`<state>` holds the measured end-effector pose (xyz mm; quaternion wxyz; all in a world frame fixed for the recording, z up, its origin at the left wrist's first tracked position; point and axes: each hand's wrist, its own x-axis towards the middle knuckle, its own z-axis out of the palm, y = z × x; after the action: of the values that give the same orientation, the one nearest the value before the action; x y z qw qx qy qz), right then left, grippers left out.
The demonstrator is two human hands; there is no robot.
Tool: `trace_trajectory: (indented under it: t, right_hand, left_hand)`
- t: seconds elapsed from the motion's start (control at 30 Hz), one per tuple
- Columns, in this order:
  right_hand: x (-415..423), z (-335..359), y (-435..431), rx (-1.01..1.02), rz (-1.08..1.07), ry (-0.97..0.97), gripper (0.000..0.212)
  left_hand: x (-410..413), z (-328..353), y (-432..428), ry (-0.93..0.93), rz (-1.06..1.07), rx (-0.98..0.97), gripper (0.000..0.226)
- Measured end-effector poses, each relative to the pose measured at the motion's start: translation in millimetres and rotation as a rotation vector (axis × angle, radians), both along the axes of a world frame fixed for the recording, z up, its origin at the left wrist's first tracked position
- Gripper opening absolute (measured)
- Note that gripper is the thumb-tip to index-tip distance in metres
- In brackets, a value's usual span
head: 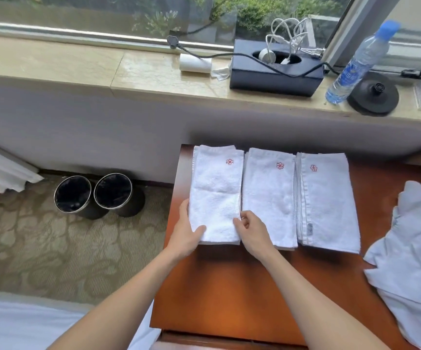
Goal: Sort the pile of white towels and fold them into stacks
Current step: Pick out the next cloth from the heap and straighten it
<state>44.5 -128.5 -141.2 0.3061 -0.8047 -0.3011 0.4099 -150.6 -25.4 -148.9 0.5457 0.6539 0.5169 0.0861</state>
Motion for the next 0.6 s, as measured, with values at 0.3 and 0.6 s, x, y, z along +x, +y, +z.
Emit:
trace_trajectory:
  t: [0.3, 0.6]
  right_hand:
    - [-4.9, -0.6, -5.2, -0.007, 0.026, 0.005, 0.028]
    - [8.9, 15.9, -51.3, -0.026, 0.037, 0.018, 0.027]
  left_hand:
    - [-5.9, 4.9, -9.8, 0.378, -0.245, 0.19, 0.055]
    - [0.9, 14.3, -27.6, 0.499, -0.436, 0.665, 0.05]
